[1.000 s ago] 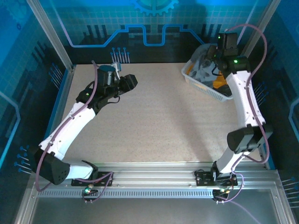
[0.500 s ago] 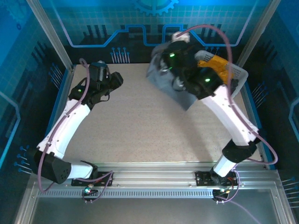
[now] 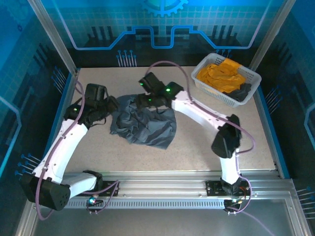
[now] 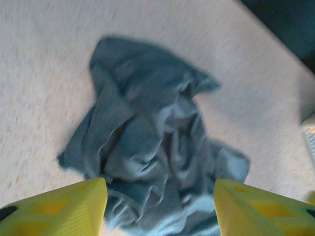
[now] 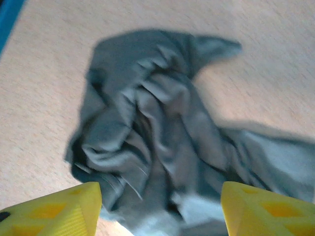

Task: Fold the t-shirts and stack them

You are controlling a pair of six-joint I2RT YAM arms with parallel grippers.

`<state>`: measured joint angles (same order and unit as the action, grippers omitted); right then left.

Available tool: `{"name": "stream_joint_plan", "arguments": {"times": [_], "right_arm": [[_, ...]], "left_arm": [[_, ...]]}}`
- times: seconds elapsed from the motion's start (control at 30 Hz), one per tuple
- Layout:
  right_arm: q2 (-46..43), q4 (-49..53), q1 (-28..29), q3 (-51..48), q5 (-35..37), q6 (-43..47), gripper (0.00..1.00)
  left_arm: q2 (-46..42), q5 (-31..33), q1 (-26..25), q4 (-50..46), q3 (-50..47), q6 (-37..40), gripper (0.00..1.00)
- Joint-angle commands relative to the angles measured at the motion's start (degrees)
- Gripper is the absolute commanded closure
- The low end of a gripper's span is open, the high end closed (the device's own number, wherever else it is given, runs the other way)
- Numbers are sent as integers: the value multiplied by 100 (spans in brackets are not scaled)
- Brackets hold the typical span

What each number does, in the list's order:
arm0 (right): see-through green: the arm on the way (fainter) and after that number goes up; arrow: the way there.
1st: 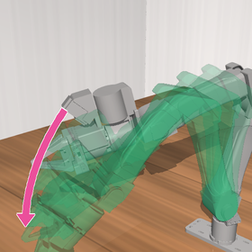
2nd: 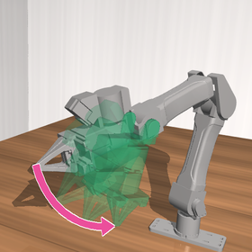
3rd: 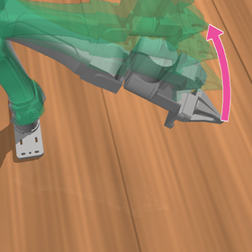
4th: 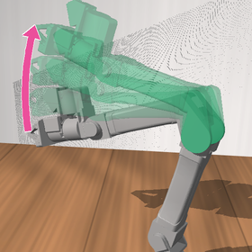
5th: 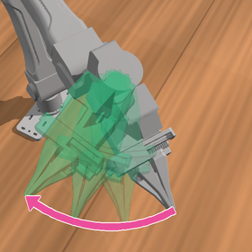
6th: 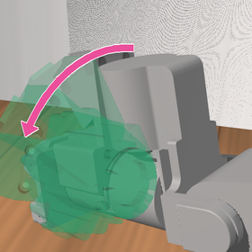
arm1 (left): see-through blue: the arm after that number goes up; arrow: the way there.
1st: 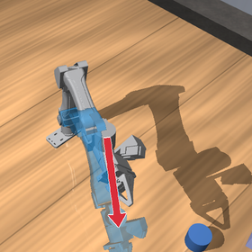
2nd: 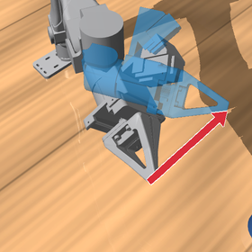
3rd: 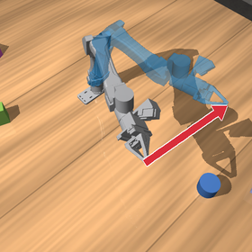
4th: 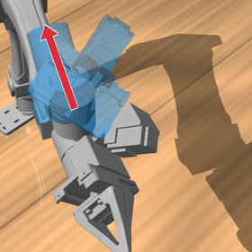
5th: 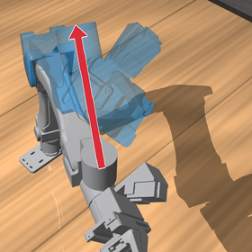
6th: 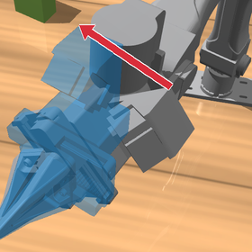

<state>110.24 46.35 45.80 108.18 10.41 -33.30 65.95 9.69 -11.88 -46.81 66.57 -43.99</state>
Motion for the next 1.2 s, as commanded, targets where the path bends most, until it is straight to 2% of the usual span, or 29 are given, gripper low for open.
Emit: {"name": "stream_joint_plan", "arguments": {"times": [0.0, 0.13, 0.23, 0.4, 0.5, 0.73, 0.83, 0.9, 0.97, 1.03, 1.07, 1.17], "right_arm": [[-861, -280, -554, -1122, -501, -247, 35], [-1361, -357, -844, -2659, -731, -365, 36], [-1505, -506, -897, -3465, -1007, -442, 36], [-1391, -879, -906, -4183, -1560, -935, 34], [-1186, -1019, -913, -4316, -1769, -1222, 35], [-731, -1202, -906, -4450, -2101, -1679, 41], [-495, -1266, -881, -4391, -2153, -1733, 45], [-298, -1366, -889, -4288, -2212, -1765, 51], [-145, -1441, -923, -4149, -2221, -1815, 61], [-81, -1425, -995, -3992, -2148, -1871, 76], [-89, -1361, -1079, -3898, -2045, -1873, 85], [-299, -1147, -1437, -3612, -1719, -1740, 100]], "left_arm": [[-70, -645, 28, -366, -524, -481, 40], [221, -1338, 10, 97, -1217, -954, 38], [567, -1466, -130, 656, -1433, -1257, 35], [1283, -1604, -526, 1104, -1428, -1934, 32], [1556, -1384, -845, 1309, -1347, -2112, 32], [2207, -906, -915, 953, -1007, -1853, 55], [2237, -687, -866, 926, -917, -1686, 80], [2071, -665, -748, 1021, -922, -1684, 98], [1885, -715, -585, 1025, -853, -1645, 100], [1721, -806, -351, 937, -717, -1547, 100], [1623, -879, -178, 919, -649, -1485, 100], [1361, -1329, 424, 1176, -461, -1364, 100]]}}
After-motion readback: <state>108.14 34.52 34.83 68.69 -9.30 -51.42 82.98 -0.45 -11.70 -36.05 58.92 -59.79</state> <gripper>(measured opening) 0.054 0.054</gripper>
